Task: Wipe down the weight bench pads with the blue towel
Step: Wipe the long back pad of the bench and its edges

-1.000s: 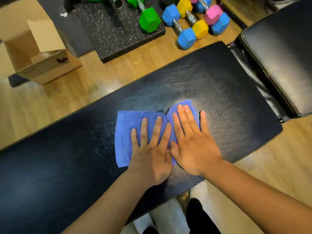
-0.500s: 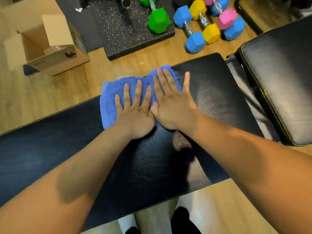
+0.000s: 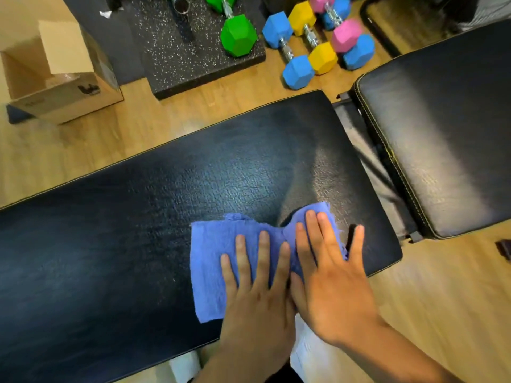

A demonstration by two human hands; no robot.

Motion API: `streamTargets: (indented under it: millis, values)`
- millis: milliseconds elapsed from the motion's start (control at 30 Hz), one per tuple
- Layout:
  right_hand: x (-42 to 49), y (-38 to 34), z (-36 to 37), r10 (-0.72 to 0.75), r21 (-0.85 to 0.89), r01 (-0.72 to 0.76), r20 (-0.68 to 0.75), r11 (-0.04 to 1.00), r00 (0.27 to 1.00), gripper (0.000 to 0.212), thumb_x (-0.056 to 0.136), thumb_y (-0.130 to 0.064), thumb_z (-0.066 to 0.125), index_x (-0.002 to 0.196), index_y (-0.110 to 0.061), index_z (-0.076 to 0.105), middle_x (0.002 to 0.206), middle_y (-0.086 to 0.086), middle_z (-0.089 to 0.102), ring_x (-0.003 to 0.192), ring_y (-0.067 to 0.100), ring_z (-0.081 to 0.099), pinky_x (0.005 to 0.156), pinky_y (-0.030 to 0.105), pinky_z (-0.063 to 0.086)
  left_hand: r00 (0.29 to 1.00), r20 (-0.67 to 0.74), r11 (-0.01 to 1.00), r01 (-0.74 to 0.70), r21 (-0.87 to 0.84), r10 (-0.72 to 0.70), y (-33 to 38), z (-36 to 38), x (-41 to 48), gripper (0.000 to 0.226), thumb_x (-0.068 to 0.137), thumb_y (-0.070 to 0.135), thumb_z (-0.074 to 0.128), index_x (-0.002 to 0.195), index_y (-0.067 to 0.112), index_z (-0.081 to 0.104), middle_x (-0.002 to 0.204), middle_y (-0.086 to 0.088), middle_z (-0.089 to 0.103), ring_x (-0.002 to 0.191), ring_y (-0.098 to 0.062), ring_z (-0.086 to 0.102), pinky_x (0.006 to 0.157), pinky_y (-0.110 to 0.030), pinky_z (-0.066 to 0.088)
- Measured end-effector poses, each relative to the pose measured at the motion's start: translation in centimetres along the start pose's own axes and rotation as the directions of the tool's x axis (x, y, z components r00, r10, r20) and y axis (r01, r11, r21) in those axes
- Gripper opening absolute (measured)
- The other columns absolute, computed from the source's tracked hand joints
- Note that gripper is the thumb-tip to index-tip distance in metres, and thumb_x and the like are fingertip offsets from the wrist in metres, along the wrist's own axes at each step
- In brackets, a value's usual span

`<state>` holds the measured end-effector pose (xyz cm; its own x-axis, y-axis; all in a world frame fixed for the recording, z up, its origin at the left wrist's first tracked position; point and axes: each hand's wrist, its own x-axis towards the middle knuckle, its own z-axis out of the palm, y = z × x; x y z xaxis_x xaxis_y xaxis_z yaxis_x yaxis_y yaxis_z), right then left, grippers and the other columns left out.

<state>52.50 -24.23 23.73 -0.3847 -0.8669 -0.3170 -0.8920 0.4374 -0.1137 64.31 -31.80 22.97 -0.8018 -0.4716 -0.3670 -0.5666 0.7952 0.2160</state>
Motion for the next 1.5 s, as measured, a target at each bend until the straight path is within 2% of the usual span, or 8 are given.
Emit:
streamTargets:
  millis: [267,400,600,867,1067,1233,1367,1500]
  values:
    - [15.0,6.2,-4.3,0.152,-0.027,-0.153,-0.041,0.988,0.988,0.075,0.088,-0.047,0.006,0.15,-0.007,-0.003,0.159,0.013,-0.008,0.147,0.026,-0.009,0.108,0.068,-0.003,0.998,-0.057,0.993,-0.005,0.122,0.012,-2.0,-6.3,16.7,0.064,0.097,0.045,0.019,0.15,0.026,-0.014,0.158,-0.005,-0.023,0.142,-0.036,-0.025,0.113,-0.058,-0.013]
    - [18.1,7.6,-5.9,0.16,0.041,-0.16,0.017,0.986,0.987,0.069,0.096,-0.042,0.02,0.15,-0.01,-0.007,0.159,0.009,-0.014,0.146,0.022,-0.014,0.112,0.065,-0.003,0.999,-0.045,0.997,0.023,0.072,-0.02,-1.8,-7.7,19.6,0.058,0.098,0.043,0.011,0.15,0.03,-0.012,0.158,0.0,-0.021,0.142,-0.034,-0.025,0.112,-0.057,-0.015]
    - [13.1,6.1,-2.9,0.213,0.102,-0.202,-0.121,0.974,0.969,0.075,0.088,-0.046,0.002,0.151,-0.006,0.004,0.16,0.014,0.001,0.147,0.027,-0.002,0.109,0.067,0.003,0.991,-0.129,0.995,0.057,0.077,-0.047,0.1,-5.2,15.2,0.059,0.098,0.042,0.007,0.151,0.023,-0.01,0.159,-0.008,-0.016,0.143,-0.038,-0.019,0.114,-0.057,-0.01]
    - [1.4,4.9,0.4,0.218,0.039,-0.216,-0.059,0.976,0.974,0.064,0.093,-0.035,0.021,0.146,0.0,0.028,0.154,0.023,0.022,0.144,0.035,0.019,0.105,0.07,0.02,0.989,-0.113,0.994,-0.089,0.061,0.096,4.2,-0.8,5.0,0.069,0.087,0.036,0.031,0.151,0.012,0.021,0.158,-0.017,0.011,0.143,-0.047,0.003,0.112,-0.064,0.012]
    - [-5.1,4.6,2.1,0.246,0.035,-0.247,0.019,0.968,0.969,0.07,0.097,-0.043,0.005,0.142,0.005,0.031,0.154,0.022,0.022,0.141,0.031,0.027,0.104,0.066,0.026,0.974,-0.128,0.981,-0.193,-0.022,0.189,5.2,2.6,0.0,0.056,0.092,0.046,0.037,0.138,0.018,0.049,0.151,-0.012,0.034,0.138,-0.043,0.029,0.107,-0.059,0.026]
    - [-2.4,6.7,0.3,0.184,0.041,-0.185,0.026,0.982,0.983,0.071,0.098,-0.044,0.012,0.143,0.007,0.029,0.153,0.024,0.023,0.142,0.032,0.024,0.109,0.058,0.019,0.933,-0.119,0.939,-0.343,-0.021,0.339,2.5,-0.2,3.6,0.059,0.09,0.05,0.043,0.145,0.028,0.038,0.158,-0.001,0.022,0.145,-0.032,0.017,0.115,-0.054,0.014]
    - [6.7,9.6,-0.9,0.328,0.144,-0.328,0.026,0.934,0.944,0.071,0.096,-0.043,0.01,0.148,0.004,0.004,0.157,0.023,0.008,0.146,0.032,0.006,0.115,0.053,0.006,0.948,-0.117,0.952,-0.281,0.118,0.295,1.8,-4.2,13.3,0.057,0.095,0.043,0.025,0.149,0.026,0.027,0.16,-0.003,0.013,0.147,-0.034,0.005,0.115,-0.056,0.001]
    - [15.3,12.1,-2.9,0.285,0.313,-0.255,-0.053,0.915,0.957,0.078,0.093,-0.052,0.0,0.149,0.001,0.009,0.157,0.02,0.011,0.145,0.032,0.011,0.118,0.044,0.012,0.975,-0.055,0.958,-0.199,0.209,0.214,2.6,-7.4,20.7,0.057,0.099,0.038,0.016,0.153,0.022,0.004,0.161,0.0,-0.006,0.146,-0.03,-0.012,0.116,-0.054,-0.009]
